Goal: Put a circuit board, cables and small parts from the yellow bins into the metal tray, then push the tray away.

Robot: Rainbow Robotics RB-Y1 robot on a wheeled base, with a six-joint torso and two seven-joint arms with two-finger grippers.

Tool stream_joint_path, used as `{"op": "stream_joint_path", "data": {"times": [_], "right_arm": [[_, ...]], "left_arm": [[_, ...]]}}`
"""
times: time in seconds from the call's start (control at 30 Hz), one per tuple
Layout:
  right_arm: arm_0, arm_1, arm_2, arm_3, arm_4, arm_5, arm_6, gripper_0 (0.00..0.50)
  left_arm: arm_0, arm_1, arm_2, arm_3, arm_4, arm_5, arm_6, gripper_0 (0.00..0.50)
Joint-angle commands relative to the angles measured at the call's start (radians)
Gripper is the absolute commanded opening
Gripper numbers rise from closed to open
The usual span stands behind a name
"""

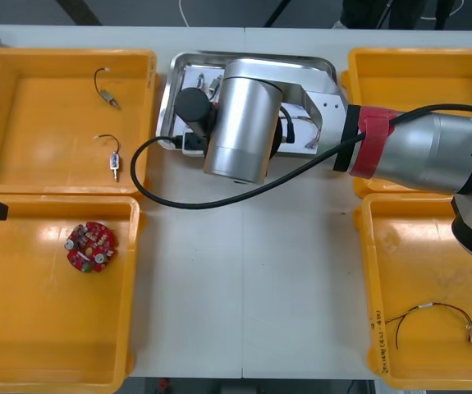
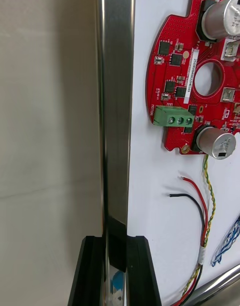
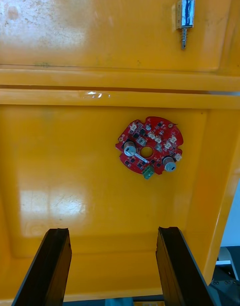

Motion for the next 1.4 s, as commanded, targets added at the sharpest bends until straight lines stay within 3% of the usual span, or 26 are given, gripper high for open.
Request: {"op": "stream_joint_path", "data": {"times": [0.03,0.33,1.4], "right_arm": [[-0.067,0.019,-0.031,0.017,0.011,-0.040,0.024,0.000],[-0.102,0.016,0.056,0.052,0.046,-0.102,0.034,0.000],[-0.111,0.016,0.071,0.183,0.065,-0.234,0.126,0.000]], "left_arm": [[0.017,0.044,0.029,-0.028,0.008,0.006,-0.067,0.500],[0.017,0.044,0.029,-0.028,0.008,0.006,-0.067,0.500],[0.017,0.044,0.029,-0.028,0.008,0.006,-0.067,0.500]]}}
